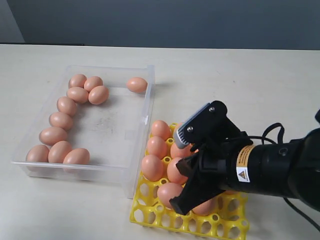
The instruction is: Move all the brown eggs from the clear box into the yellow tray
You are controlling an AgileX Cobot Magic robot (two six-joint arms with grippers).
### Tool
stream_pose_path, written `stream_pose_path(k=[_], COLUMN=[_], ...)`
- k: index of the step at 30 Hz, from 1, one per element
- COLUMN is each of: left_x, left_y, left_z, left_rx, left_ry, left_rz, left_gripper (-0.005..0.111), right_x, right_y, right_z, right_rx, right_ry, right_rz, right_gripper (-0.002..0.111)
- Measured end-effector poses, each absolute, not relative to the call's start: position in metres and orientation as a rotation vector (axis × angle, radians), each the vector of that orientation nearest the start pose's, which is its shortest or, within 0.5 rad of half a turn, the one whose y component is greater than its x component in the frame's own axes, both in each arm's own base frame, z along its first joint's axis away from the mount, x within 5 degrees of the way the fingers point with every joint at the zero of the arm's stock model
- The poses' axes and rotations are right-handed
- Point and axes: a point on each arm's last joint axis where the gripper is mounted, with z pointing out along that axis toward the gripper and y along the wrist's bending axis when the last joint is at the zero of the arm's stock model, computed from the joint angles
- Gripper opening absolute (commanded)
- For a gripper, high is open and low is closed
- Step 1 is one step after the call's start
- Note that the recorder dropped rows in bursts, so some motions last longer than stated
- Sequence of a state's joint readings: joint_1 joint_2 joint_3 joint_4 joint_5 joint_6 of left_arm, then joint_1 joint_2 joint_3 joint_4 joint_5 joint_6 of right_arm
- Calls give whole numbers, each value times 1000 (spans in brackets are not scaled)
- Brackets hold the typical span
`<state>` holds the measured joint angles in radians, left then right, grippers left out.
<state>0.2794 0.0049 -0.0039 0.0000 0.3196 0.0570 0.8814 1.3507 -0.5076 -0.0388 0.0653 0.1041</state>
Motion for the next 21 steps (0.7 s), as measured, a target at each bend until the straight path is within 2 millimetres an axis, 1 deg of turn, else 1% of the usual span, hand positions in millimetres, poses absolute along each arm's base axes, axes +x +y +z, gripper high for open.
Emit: stream_pose_path(k=[3, 10, 14, 18, 21], left_x=[52, 52, 52, 52, 52], left_y=[15, 15, 15, 15, 15], left_z=[185, 185, 185, 185, 185], left_rx=[-201, -201, -201, -201, -201], left_ry=[1799, 1799, 1799, 1799, 1799], left_rz=[240, 240, 240, 240, 240], left_gripper=[0, 0, 0, 0, 0], right_x=[150, 146, 141, 134, 132], right_y=[182, 179, 184, 194, 200], right_z=[193, 191, 185, 172, 164], right_rx=[-961, -944, -985, -1069, -1097], right_ry=[2290, 2396, 2417, 2444, 2452], right_rz=[421, 408, 409, 394, 387], right_gripper=[0, 0, 0, 0, 0])
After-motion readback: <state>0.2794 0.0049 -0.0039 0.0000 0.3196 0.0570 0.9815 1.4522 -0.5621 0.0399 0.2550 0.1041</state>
